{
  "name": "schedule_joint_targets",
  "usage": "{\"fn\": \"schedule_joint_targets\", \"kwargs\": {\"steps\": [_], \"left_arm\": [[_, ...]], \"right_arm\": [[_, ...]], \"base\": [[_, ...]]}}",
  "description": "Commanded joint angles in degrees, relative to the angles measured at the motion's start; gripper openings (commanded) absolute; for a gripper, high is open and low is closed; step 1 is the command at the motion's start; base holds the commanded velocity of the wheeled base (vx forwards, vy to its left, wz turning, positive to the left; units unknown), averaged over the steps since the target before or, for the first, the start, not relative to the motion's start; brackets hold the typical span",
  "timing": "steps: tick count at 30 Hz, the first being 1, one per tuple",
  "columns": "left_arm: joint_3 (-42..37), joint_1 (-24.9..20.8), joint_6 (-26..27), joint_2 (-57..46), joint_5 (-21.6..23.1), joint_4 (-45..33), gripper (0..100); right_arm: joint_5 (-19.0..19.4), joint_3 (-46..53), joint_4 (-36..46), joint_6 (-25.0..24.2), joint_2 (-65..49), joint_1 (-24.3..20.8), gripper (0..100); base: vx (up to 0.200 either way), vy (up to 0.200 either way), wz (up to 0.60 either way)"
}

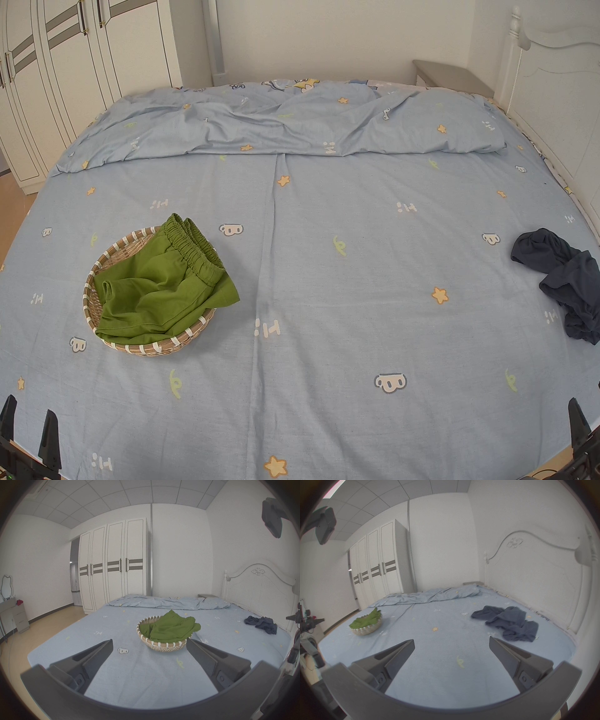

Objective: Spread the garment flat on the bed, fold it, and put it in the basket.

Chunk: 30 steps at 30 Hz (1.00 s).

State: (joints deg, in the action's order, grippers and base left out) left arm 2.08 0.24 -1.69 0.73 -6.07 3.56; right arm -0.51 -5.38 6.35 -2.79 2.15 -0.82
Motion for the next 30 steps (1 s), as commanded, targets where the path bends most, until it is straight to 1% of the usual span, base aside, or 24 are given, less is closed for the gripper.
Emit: {"fn": "schedule_joint_targets", "kwargs": {"steps": [1, 2, 3, 4, 7, 12, 30], "left_arm": [[-2.08, 0.02, 0.02, -0.73, 0.97, -1.89, 100], [-2.08, 0.11, 0.11, -0.73, 1.24, -1.98, 100], [-2.08, 0.02, 1.78, -0.73, 4.40, -3.65, 100], [-2.00, 0.02, 2.40, -0.73, 5.46, -3.91, 100], [-2.08, 0.02, 2.49, -0.73, 5.54, -3.47, 100], [-2.08, 0.02, 2.31, -0.73, 5.72, -3.56, 100], [-2.08, 0.02, 1.87, -0.73, 5.54, -3.47, 100]], "right_arm": [[-0.89, 4.85, -5.56, 2.00, -2.15, 1.08, 100], [-0.98, 4.85, -5.65, 2.00, -2.15, 1.08, 100], [-0.98, 5.20, -6.97, 1.91, -2.15, 1.17, 100], [-0.98, 5.29, -6.97, 1.82, -2.15, 1.17, 100], [-0.89, 5.20, -6.88, 1.82, -2.15, 1.08, 100], [0.42, 5.29, -6.00, 2.79, -1.88, 0.82, 100], [0.51, 5.38, -6.35, 2.88, -2.06, 0.99, 100]], "base": [[0.000, 0.000, 0.00], [0.000, 0.000, 0.00], [0.000, 0.000, 0.00], [0.000, 0.000, 0.00], [0.000, 0.000, 0.00], [0.000, 0.000, 0.00], [0.000, 0.000, 0.00]]}}
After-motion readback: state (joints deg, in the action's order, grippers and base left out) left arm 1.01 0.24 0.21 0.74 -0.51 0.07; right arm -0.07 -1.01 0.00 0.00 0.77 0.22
